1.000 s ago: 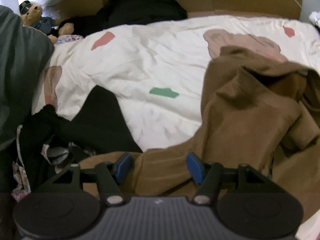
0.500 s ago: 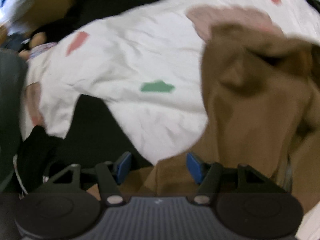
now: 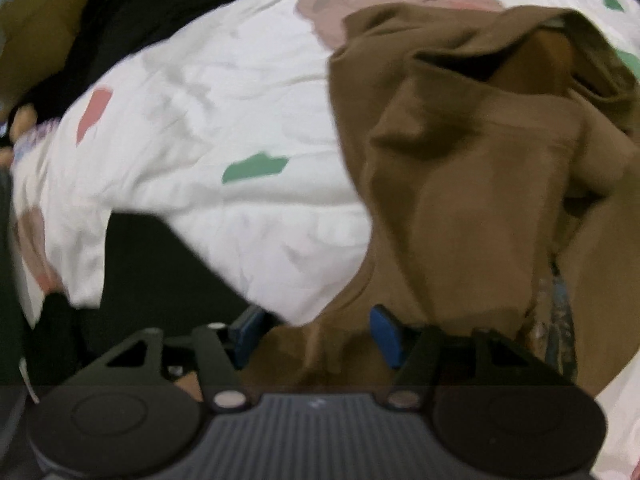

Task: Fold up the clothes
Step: 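Grasp the brown garment with the left tool and lift it, then hold the garment up with the left tool while the right tool grasps its hem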

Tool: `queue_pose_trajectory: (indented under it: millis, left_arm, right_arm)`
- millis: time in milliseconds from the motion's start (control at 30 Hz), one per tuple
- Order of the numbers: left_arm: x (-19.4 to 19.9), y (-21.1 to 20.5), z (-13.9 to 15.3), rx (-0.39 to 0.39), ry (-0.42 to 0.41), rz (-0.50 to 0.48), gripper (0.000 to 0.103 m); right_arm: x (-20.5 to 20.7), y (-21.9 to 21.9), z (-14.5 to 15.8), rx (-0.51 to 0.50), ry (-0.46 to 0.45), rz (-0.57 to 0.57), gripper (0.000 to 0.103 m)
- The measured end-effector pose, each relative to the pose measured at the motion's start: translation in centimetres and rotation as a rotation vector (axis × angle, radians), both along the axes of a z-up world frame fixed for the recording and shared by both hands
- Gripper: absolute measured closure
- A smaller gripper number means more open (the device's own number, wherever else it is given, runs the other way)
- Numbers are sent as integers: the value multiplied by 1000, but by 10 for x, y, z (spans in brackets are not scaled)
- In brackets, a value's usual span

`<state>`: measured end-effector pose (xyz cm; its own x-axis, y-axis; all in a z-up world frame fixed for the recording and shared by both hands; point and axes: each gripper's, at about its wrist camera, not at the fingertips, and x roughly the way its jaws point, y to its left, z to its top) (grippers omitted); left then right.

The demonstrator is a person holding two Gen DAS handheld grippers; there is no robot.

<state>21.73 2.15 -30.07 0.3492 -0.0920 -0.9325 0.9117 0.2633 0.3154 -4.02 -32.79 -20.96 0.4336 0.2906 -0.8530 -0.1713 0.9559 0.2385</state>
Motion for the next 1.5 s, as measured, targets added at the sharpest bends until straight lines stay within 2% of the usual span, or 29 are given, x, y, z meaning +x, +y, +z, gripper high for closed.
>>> queue_pose_trajectory:
  millis: [33, 133, 400, 500, 533, 600, 700, 767, 867, 1100, 1300, 1333, 1500]
  left_arm:
    - [-2, 0, 0, 4, 0, -23, 48]
    - [-1, -1, -3, 12, 38, -57, 61]
    - [12, -6, -16, 48, 88, 3, 59]
    - [14, -7, -16, 56, 98, 19, 60]
    - [14, -7, -16, 59, 106, 30, 63]
    - [12, -9, -15, 74, 113, 32, 76]
    - [6, -10, -15, 82, 93, 27, 88]
    - [2, -8, -13, 56, 63, 39, 93]
    - [-4, -3, -6, 13, 27, 59, 95]
    - [-13, 21, 55, -241, -86, 194, 96]
    - [-13, 55, 124, -571, -269, 406, 97]
    - [-13, 64, 139, -646, -295, 457, 97]
    - [-14, 89, 185, -858, -348, 580, 97]
  right_arm:
    - [0, 0, 0, 0, 1, 0, 28]
    - [0, 1, -1, -2, 5, 0, 28]
    - [-1, 4, -2, -9, 4, 17, 28]
    - [-2, 2, -4, -8, 10, 12, 28]
    - [-2, 2, -4, -9, 11, 11, 28]
    - [-3, 1, -4, -8, 9, 9, 28]
    - [-4, 0, -3, -5, 7, 9, 28]
    - [-4, -1, -3, -4, 6, 8, 28]
    - [-3, -1, -3, -1, 4, 7, 28]
    - [0, 2, 2, 0, -10, 14, 28]
    - [4, 7, 6, -3, -20, 22, 28]
    - [5, 9, 7, -4, -23, 25, 28]
    - [9, 20, 11, -18, -40, 51, 28]
